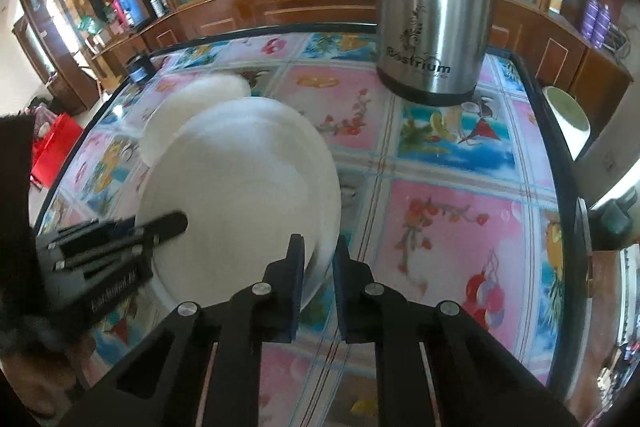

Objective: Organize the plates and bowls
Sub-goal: 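Close both grippers on the white bowl rim, then lift the white bowl with both grippers and carry it to the green basin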

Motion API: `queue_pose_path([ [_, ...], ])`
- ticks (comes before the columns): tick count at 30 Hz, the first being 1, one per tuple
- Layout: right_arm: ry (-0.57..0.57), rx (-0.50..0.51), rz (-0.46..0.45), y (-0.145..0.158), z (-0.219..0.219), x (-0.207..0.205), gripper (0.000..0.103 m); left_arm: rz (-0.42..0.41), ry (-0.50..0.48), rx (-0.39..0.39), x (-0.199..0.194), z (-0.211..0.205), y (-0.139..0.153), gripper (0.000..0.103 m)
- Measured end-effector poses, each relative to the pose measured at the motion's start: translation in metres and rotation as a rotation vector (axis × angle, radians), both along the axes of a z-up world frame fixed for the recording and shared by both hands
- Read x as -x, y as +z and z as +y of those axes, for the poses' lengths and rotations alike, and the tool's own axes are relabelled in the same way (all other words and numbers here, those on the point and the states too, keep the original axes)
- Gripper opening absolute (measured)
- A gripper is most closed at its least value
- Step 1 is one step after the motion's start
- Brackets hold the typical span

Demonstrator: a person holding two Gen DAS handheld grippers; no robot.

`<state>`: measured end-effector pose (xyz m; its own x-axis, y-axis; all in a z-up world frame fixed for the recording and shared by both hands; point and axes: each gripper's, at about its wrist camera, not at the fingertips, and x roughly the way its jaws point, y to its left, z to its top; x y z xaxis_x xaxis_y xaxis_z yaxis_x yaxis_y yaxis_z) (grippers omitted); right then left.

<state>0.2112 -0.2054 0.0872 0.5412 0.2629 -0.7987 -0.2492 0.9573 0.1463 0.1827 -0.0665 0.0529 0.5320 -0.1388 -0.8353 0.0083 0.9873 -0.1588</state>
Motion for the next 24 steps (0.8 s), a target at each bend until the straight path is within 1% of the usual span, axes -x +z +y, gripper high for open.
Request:
queue_pose_path([
  [6,0.009,-0.027,0.023,0.0,0.002,0.028,0.013,0.013,-0.028,-0.013,0.026,0.003,0.002,0.014],
  [10,0.019,-0.034,0.038,-0.001,0.008,0.05,0.013,0.012,-0.038,-0.021,0.052,0.011,0.005,0.014],
  [13,0.029,-0.038,0.038,-0.002,0.015,0.067,0.013,-0.005,-0.041,-0.04,0.074,0.017,0.008,0.014],
  [24,0.069,-0.072,0.019,-0.002,0.049,0.129,0.016,-0.061,-0.005,-0.056,0.148,0.054,0.017,0.014],
])
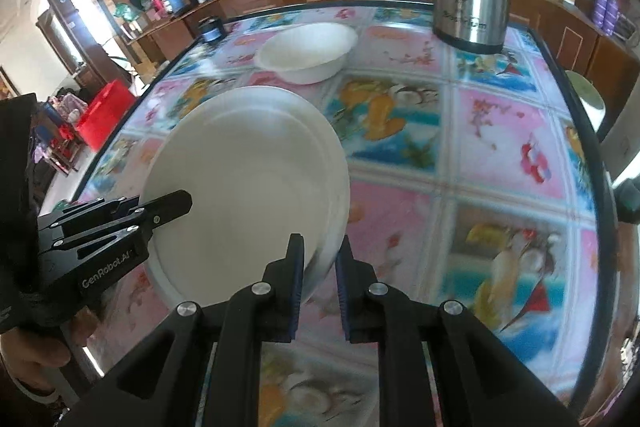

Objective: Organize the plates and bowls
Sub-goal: 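Lift the white bowl with both grippers and carry it to the green basin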

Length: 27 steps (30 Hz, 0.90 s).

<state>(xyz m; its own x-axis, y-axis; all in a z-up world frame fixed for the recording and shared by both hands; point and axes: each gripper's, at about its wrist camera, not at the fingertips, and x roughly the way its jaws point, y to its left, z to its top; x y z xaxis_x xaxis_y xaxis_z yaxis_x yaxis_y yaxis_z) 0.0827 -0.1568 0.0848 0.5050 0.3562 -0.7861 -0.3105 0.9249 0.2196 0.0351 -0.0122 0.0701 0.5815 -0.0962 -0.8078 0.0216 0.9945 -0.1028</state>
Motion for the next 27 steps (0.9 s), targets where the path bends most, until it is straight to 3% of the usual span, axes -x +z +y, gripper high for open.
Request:
queue_pose_path([
  [7,0.036,-0.021,-0.02,0.002,0.026,0.029,0.016,-0.039,0.031,-0.002,0.041,0.03,0.01,0.014],
  [27,0.124,0.009,-0.102,0.03,0.083,0.073,0.017,-0.092,0.089,0.023,0.098,0.089,0.032,0.014],
])
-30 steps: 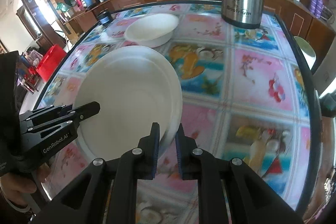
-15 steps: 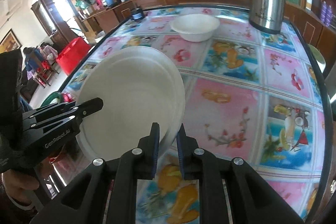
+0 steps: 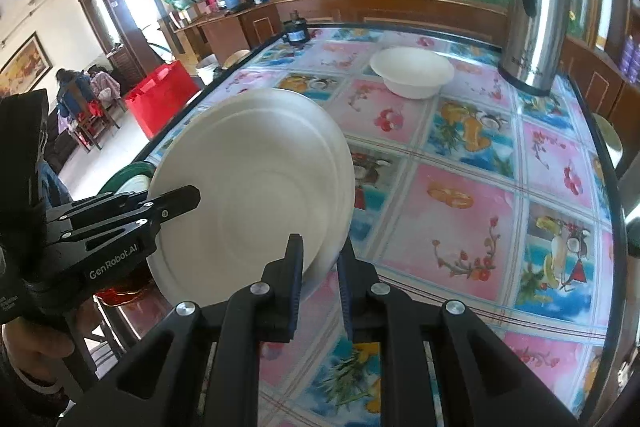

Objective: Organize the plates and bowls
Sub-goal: 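Lift the white bowl with both grippers and carry it to the green basin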

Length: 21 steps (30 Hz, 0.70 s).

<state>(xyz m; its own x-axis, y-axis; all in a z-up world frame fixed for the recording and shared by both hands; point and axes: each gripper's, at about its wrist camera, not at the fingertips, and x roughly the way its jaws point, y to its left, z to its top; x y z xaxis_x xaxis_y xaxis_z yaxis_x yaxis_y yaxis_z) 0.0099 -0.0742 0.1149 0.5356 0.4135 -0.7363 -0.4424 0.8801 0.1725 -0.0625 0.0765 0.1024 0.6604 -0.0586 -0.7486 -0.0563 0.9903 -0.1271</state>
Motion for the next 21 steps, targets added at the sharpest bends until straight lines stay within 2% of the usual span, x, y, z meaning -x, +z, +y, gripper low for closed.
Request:
queue_pose_path([
  [13,0.118,-0.008,-0.045,0.016,0.059,0.011,0.018,-0.05,0.099,-0.007,0.035,0.063,0.02,0.014],
  [21,0.19,0.003,-0.052,0.017,0.097,0.021,0.019,-0.063,0.154,-0.011,0.057,0.097,0.02,0.015],
])
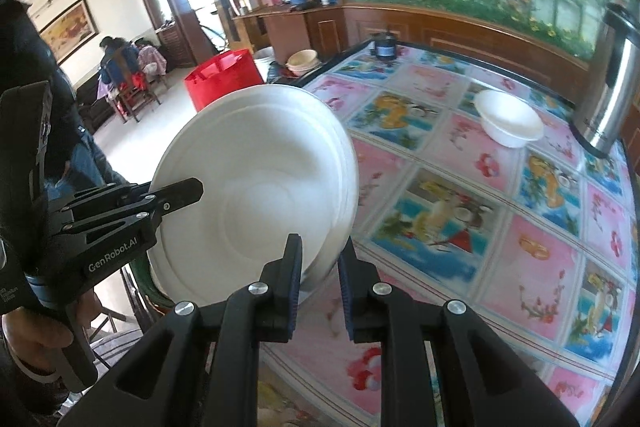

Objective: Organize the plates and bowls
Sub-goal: 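Lift the white bowl with both grippers and carry it to the green basin, then lower the white bowl onto the beige plate inside the green basin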

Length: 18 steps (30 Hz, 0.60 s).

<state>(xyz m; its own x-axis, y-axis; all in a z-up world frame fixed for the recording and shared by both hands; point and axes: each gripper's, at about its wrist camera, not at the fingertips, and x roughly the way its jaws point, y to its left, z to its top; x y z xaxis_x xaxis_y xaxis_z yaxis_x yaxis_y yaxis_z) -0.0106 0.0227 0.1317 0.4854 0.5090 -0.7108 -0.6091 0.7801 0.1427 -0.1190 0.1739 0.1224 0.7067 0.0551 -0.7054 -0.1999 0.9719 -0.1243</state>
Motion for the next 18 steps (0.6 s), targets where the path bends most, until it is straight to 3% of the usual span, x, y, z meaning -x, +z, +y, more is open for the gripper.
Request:
queue_pose_path([
  [18,0.078,0.049,0.015,-0.01,0.044,0.021,0.024,0.019,0.055,0.017,0.024,0.035,-0.014,0.015],
])
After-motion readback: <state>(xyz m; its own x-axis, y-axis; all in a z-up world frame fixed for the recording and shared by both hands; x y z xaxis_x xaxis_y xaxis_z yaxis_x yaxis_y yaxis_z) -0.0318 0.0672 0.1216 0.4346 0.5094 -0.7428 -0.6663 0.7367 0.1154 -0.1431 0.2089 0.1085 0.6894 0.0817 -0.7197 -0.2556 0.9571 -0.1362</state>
